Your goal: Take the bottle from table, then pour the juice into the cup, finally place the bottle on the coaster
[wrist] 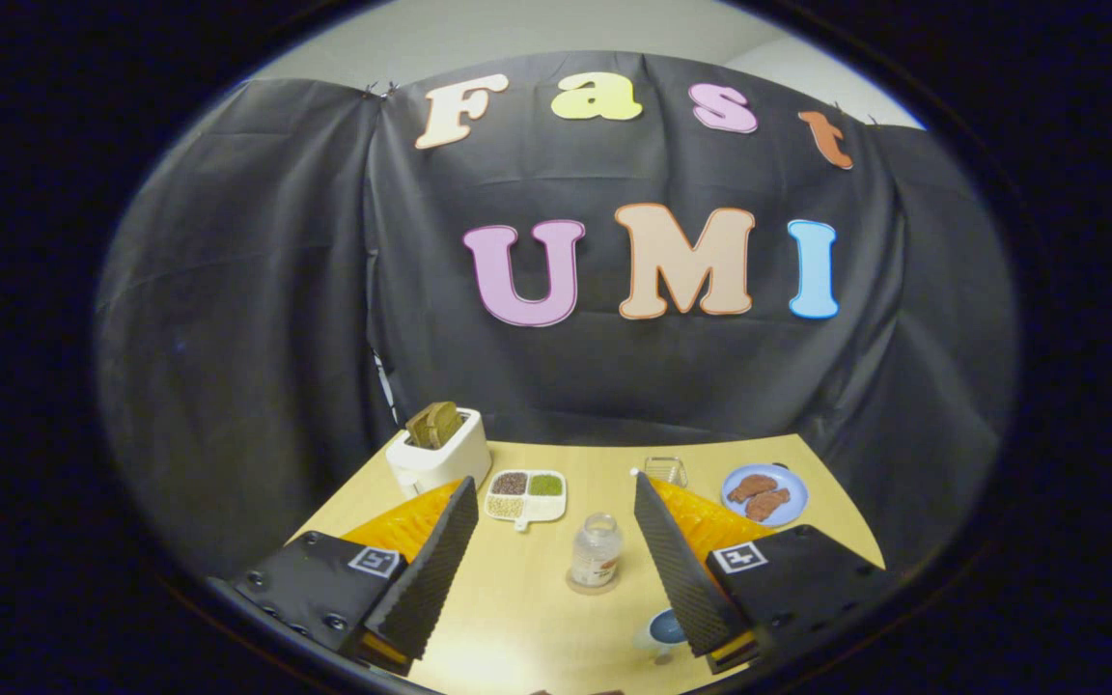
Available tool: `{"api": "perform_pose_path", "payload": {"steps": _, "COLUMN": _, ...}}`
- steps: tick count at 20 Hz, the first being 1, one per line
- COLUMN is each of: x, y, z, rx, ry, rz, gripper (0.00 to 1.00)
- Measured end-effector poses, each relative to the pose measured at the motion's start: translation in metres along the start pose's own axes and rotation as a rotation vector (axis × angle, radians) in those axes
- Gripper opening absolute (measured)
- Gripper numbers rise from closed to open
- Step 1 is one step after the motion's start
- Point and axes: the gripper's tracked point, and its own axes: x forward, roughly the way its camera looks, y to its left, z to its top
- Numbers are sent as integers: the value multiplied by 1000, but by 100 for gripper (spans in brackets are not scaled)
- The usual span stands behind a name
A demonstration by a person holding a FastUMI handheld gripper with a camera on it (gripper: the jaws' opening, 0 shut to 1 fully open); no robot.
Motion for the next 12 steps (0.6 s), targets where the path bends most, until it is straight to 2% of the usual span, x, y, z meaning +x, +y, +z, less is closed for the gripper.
{"api": "perform_pose_path", "payload": {"steps": 4, "x": -6, "y": -10, "z": 16, "rx": 21, "ry": 11, "rz": 16, "gripper": 100}}
{"api": "perform_pose_path", "payload": {"steps": 12, "x": -16, "y": -54, "z": 29, "rx": 56, "ry": -6, "rz": -64, "gripper": 99}}
